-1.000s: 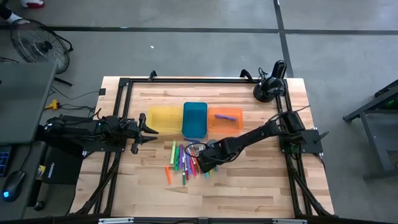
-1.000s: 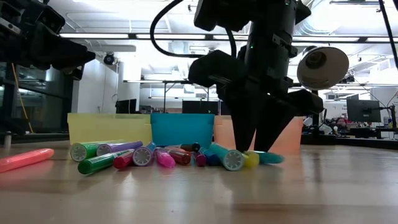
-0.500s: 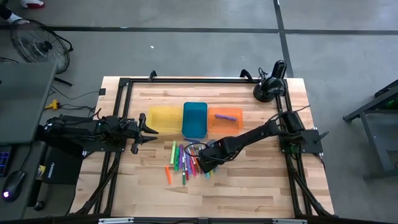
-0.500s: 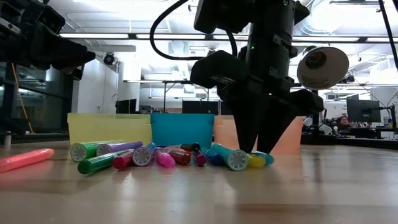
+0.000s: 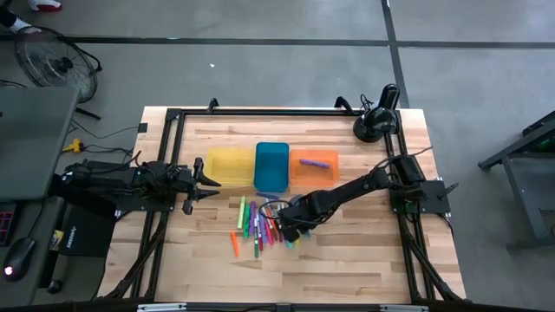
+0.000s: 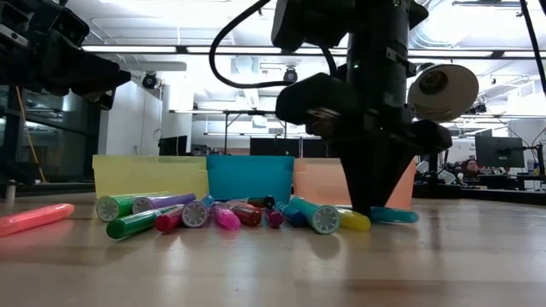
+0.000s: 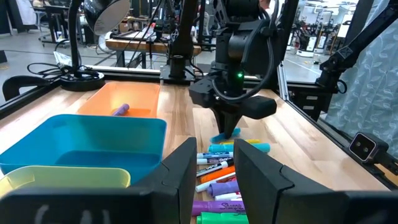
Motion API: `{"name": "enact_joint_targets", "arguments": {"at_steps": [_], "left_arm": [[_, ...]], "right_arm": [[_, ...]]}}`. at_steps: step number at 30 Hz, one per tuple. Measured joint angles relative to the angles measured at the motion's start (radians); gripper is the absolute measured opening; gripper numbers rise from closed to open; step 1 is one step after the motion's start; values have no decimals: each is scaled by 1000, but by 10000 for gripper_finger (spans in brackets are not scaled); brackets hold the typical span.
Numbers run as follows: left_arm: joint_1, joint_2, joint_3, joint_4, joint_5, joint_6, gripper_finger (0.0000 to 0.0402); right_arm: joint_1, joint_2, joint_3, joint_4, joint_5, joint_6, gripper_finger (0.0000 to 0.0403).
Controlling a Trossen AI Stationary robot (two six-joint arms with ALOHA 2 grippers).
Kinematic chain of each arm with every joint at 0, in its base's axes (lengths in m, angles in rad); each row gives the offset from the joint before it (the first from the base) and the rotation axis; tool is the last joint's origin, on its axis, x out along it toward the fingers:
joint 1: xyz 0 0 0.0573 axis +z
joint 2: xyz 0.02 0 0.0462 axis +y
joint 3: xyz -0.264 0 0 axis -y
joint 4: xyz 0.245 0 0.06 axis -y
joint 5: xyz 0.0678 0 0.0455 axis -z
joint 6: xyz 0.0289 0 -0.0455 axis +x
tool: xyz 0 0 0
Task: Pick & Place Markers
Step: Put the light blue pen into the blue bin
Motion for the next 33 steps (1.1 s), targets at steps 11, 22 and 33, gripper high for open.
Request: {"name": "enact_joint_targets", "arguments": {"at_steps": [11, 22, 33], "left_arm": [[0, 0, 0, 0, 0, 0, 104], [0, 0, 0, 0, 0, 0, 104], [0, 0, 0, 0, 0, 0, 104]], "right_arm": [[-6, -6, -2, -1, 4, -81, 28], [-25, -50, -9, -50, 25, -159, 26], [-85, -111, 56, -41, 109, -258, 27]]}}
